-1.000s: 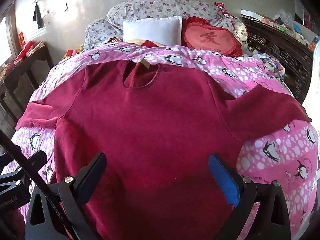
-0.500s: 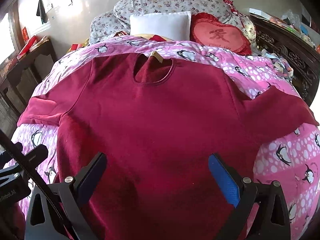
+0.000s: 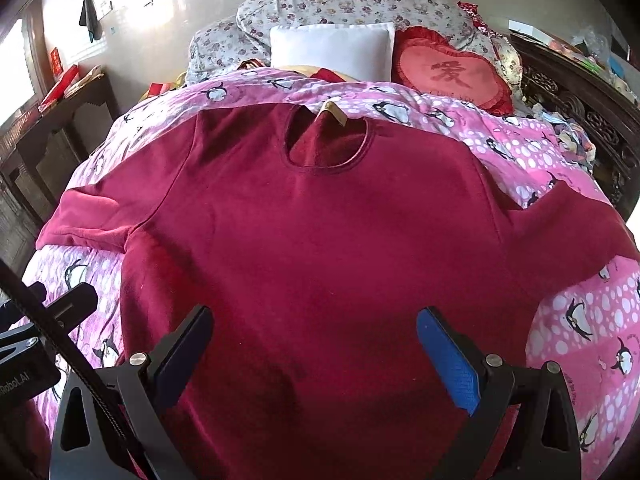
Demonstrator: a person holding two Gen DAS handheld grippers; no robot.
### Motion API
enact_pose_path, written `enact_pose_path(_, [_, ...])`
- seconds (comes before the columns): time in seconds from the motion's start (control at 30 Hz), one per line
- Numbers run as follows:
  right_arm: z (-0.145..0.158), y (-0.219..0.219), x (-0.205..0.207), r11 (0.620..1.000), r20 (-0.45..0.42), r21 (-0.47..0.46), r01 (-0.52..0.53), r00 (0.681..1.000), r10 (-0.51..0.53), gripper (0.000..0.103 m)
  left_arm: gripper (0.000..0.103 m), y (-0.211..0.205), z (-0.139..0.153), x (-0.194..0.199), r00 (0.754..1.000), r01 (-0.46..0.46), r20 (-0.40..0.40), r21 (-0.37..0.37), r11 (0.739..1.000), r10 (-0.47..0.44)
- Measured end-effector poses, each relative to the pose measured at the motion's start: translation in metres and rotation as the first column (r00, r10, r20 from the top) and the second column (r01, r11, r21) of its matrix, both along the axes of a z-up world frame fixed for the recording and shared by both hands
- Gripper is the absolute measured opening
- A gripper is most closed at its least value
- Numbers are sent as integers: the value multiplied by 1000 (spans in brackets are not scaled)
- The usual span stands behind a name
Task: Fold small clothes
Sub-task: 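Position both grippers open over the red sweatshirt's body, then grasp the sleeve nearest the left gripper and fold it across the body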
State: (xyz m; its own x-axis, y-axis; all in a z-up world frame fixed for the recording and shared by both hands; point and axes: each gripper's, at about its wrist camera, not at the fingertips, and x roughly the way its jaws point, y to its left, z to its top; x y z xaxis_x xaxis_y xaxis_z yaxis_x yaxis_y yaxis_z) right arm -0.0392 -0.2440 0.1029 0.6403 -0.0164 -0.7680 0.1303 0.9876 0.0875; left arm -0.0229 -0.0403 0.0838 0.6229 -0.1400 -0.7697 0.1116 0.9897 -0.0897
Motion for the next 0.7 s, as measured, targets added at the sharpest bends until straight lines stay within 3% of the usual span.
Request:
enact_pose_path(0.43, [-3,16,17,1000,-11,-1,-23,1000,23,103,103,30,1,10,999,-29,-14,-8,1000,29])
enact_pose_path(0.6, [0,26,27,998,-18,24,-63,998,63,103,103,81,9,22,995,-91,-43,-101,991,87])
enact_pose_path(0.7, [10,46,38,988,17,42,-151,989,150,103,103,137,9,35,977,-211,-84,-188,959,198])
